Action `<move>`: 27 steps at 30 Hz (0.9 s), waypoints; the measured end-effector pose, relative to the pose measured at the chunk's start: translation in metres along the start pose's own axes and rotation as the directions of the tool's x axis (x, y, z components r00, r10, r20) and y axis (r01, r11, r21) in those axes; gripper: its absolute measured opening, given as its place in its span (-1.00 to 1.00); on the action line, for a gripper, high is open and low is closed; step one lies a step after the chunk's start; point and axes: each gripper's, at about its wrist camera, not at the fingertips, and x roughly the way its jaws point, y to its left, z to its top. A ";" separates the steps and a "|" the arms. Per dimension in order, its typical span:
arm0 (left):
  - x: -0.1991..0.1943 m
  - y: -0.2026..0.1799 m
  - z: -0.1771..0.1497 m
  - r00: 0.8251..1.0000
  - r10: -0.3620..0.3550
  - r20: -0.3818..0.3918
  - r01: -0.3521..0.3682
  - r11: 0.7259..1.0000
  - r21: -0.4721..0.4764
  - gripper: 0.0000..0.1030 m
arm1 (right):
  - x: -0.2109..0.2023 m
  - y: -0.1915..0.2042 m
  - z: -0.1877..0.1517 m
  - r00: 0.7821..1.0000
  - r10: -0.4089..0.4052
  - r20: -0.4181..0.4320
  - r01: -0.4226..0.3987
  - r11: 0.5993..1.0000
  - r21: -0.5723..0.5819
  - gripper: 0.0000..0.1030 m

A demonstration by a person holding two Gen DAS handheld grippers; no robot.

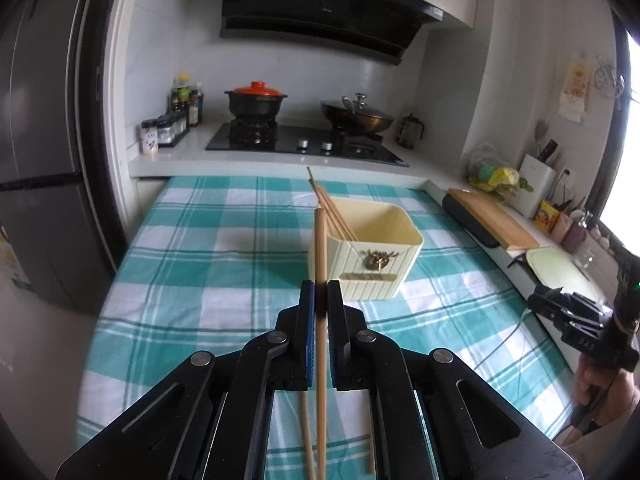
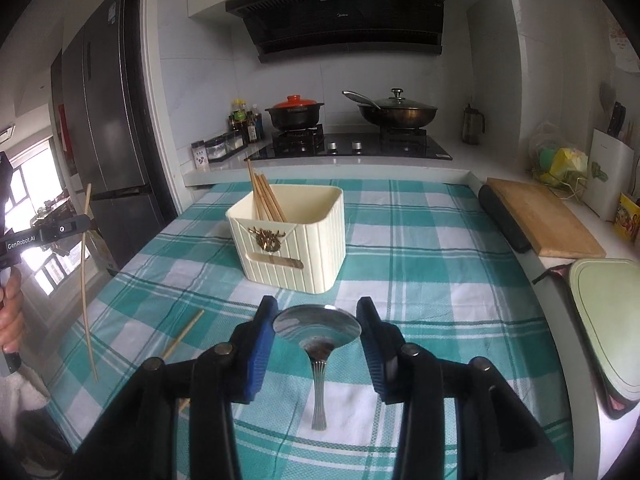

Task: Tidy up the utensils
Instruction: 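Carry the chopstick and spoon over the cream caddy and lower them in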

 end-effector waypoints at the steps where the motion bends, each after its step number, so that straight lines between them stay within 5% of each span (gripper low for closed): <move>1: 0.000 -0.002 0.005 1.000 -0.005 0.004 0.005 1.000 0.002 -0.92 | 0.000 -0.001 0.006 1.000 0.001 0.005 -0.001 1.000 0.005 -0.19; 8: 0.007 -0.009 0.047 0.998 -0.054 0.024 0.054 0.999 -0.007 -0.92 | 0.012 0.002 0.063 0.998 0.047 0.035 -0.047 0.999 0.013 -0.19; 19: 0.059 -0.028 0.160 0.993 -0.075 0.096 0.076 0.997 0.000 -0.92 | 0.066 0.022 0.187 0.990 0.110 0.086 -0.106 0.993 -0.049 -0.19; 27: 0.126 -0.036 0.195 0.983 0.005 0.184 0.002 0.999 -0.036 -0.93 | 0.137 0.022 0.212 0.993 0.095 0.072 -0.090 0.994 -0.065 -0.19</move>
